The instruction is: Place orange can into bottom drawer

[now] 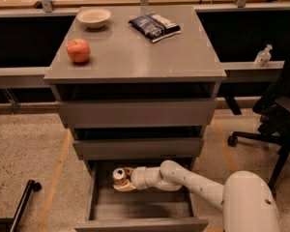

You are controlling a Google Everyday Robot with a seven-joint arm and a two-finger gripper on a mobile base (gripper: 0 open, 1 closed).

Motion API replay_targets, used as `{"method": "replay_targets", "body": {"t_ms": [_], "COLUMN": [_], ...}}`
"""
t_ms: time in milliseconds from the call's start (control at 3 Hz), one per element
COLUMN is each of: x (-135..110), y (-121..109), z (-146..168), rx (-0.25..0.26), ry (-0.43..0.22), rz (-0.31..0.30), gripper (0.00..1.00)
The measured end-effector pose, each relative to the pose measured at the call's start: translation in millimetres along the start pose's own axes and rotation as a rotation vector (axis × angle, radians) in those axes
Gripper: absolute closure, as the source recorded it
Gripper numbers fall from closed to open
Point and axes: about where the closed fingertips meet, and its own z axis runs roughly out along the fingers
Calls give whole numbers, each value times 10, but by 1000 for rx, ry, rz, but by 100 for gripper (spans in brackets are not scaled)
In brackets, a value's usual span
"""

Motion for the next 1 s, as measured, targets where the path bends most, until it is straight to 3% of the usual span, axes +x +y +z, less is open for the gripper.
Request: {"method": "replay_targets", "body": {"t_ms": [333,667,1000], "x": [-13,113,322], "y": [122,279,405], "z": [48,243,425], "rx": [-32,-97,-152], "ry": [6,-15,-42], "rz": [-20,-7,30], "gripper": [100,100,83]}}
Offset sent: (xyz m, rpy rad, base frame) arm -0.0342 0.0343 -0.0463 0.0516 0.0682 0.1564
